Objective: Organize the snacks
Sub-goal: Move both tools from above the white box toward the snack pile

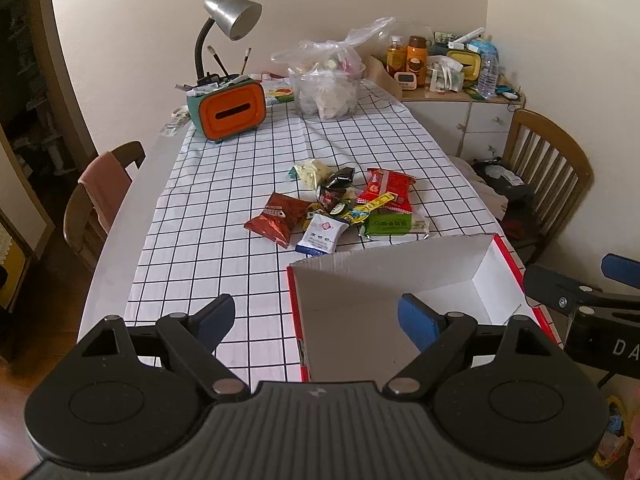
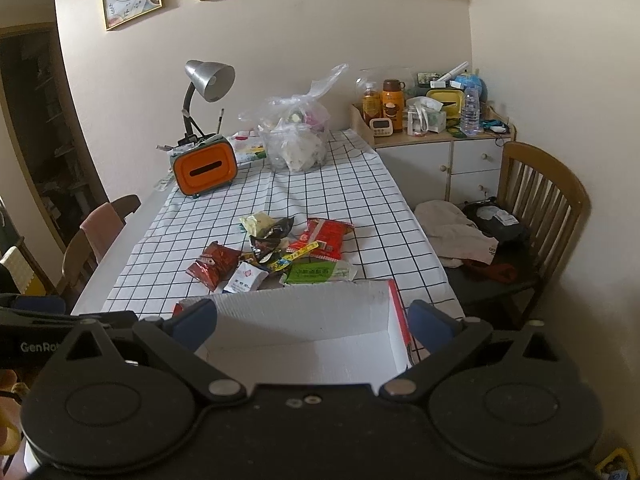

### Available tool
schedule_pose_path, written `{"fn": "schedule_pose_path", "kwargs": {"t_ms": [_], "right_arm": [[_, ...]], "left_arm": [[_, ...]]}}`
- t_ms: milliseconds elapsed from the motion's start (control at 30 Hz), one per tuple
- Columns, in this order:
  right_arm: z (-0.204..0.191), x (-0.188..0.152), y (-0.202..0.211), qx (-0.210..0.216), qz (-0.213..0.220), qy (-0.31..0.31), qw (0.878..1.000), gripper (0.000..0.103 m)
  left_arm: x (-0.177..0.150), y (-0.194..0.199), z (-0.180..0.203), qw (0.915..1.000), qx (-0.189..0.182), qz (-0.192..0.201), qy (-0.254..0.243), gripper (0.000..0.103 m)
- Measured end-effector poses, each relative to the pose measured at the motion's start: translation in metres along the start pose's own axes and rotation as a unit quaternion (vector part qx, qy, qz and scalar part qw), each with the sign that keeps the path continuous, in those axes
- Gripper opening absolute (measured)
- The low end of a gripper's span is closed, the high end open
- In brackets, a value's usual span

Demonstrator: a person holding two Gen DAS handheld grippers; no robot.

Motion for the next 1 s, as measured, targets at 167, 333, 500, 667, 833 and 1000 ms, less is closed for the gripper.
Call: {"fn": "schedule_pose_path", "kwargs": {"t_ms": [167, 333, 500, 667, 833, 1000], "right_arm": [[0.0, 0.0, 0.003, 0.002, 0.0, 0.002, 1.0, 0.102], [0.006, 0.001, -0.004, 0.012, -0.011, 0.003, 1.0, 0.102], [0.018, 0.002, -0.015, 0.025, -0.021, 0.003, 0.999, 0.102], [0.025, 0.003, -0.024, 0.044, -0.028, 0.01, 0.999, 0.102], [0.032, 0.007, -0.03, 0.063, -0.032, 0.016, 0.997, 0.102], [0.04, 0.011, -0.033, 0.078, -0.031, 0.018, 0.996, 0.102]], "left_arm": [[-0.001, 0.002, 0.001, 1.0, 0.0, 0.0, 0.002, 0.089], [-0.002, 0.0, 0.007, 0.9999, 0.007, -0.005, 0.007, 0.089], [0.002, -0.007, 0.015, 0.9994, 0.026, -0.014, 0.019, 0.089], [0.004, -0.011, 0.021, 0.9987, 0.042, -0.014, 0.026, 0.089], [0.007, -0.014, 0.03, 0.9982, 0.05, -0.016, 0.028, 0.089], [0.01, -0.016, 0.039, 0.9977, 0.059, -0.014, 0.031, 0.089]]}}
Point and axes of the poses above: each gripper's, at about its wrist camera, not at the fingertips, and y roughly against the way its jaws point, z to its right, x to its top, the point moved 5 cm from there along -y, roughly the way its jaws point, and after that the axes turned 15 degrees about z, right-handed, at the moved point
